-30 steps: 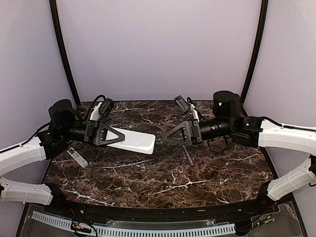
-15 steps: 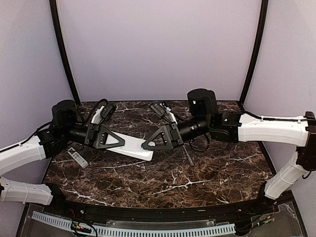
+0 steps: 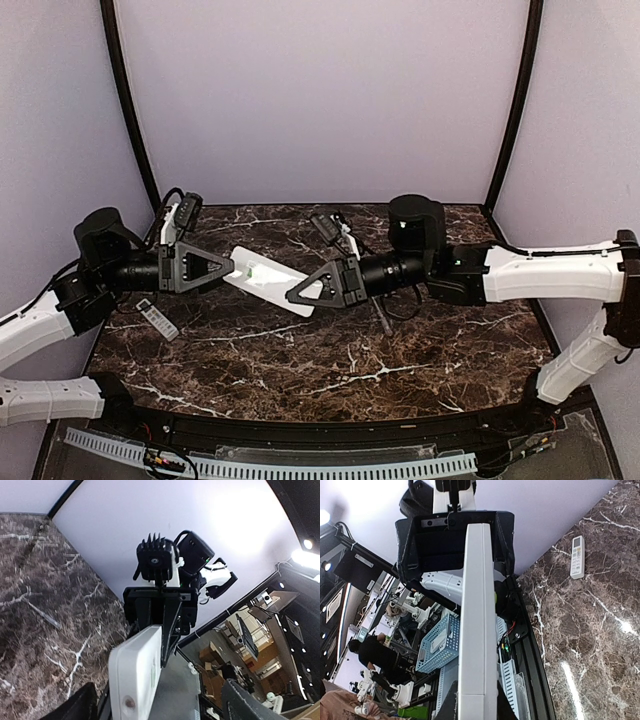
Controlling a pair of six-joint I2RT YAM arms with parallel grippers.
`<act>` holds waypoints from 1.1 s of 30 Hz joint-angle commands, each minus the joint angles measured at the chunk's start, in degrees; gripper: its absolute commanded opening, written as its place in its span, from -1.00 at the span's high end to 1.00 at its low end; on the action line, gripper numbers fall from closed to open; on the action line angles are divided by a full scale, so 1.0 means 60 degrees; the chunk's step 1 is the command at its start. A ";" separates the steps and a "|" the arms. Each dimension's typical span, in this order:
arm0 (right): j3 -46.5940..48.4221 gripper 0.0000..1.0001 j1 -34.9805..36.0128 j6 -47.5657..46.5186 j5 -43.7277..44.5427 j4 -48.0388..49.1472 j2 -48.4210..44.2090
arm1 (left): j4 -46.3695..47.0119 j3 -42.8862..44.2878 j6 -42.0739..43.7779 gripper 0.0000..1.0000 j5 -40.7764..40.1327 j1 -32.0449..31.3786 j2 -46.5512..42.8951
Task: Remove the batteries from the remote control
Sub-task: Pass from the left arm to the right, then pass from the right arm to the left
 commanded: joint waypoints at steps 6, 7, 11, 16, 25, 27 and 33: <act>-0.0270 1.00 0.0048 0.0559 0.1454 0.2596 -0.0406 | 0.1474 -0.0589 -0.0867 -0.82 -0.2173 -0.0141 -0.0954; -0.0216 1.00 0.0051 0.0538 0.1522 0.2630 -0.0373 | 0.1434 -0.0559 -0.0862 -0.83 -0.2229 -0.0162 -0.0958; -0.0023 1.00 0.0097 0.0455 0.1831 0.2644 -0.0254 | 0.1682 -0.0460 -0.0933 -0.84 -0.2580 -0.0561 -0.0742; 0.0024 1.00 0.0129 0.0556 0.1998 0.2823 -0.0103 | 0.2301 -0.0422 -0.0949 -0.79 -0.3211 -0.1243 -0.0202; -0.0168 1.00 0.0207 0.0589 0.2292 0.2824 -0.0172 | 0.3196 -0.0204 -0.0880 -0.27 -0.4395 -0.1991 0.0453; -0.0203 1.00 0.0220 0.0610 0.2329 0.2882 -0.0196 | 0.3364 -0.0185 -0.0916 -0.18 -0.4500 -0.2069 0.0569; -0.0379 1.00 0.0258 0.0699 0.2433 0.3072 -0.0216 | 0.3608 -0.0238 -0.1043 0.10 -0.4916 -0.2307 0.0728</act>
